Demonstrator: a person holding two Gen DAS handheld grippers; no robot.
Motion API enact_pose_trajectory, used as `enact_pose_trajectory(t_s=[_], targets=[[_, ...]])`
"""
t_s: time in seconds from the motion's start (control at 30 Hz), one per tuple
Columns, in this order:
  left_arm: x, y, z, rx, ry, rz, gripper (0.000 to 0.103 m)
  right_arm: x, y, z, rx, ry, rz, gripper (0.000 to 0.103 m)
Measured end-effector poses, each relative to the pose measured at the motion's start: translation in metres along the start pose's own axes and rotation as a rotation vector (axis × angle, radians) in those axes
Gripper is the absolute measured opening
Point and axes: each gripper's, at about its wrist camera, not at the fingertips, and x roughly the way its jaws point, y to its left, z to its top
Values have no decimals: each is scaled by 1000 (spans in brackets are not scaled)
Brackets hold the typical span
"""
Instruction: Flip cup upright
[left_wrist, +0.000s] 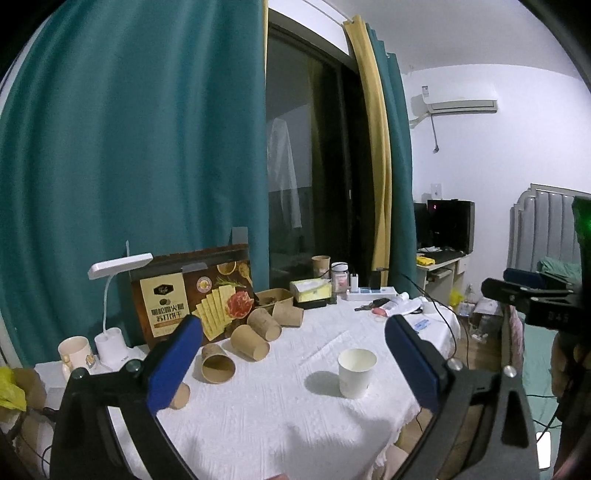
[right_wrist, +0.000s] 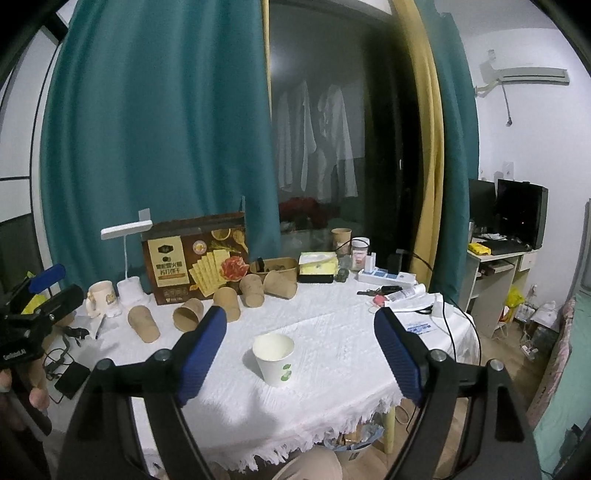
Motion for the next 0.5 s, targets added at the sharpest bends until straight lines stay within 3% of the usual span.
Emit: enact_pose_trajectory(t_s=[0.5], targets=[[12, 4, -7, -2, 23, 7, 99, 25, -1, -11, 6, 45, 2, 80]])
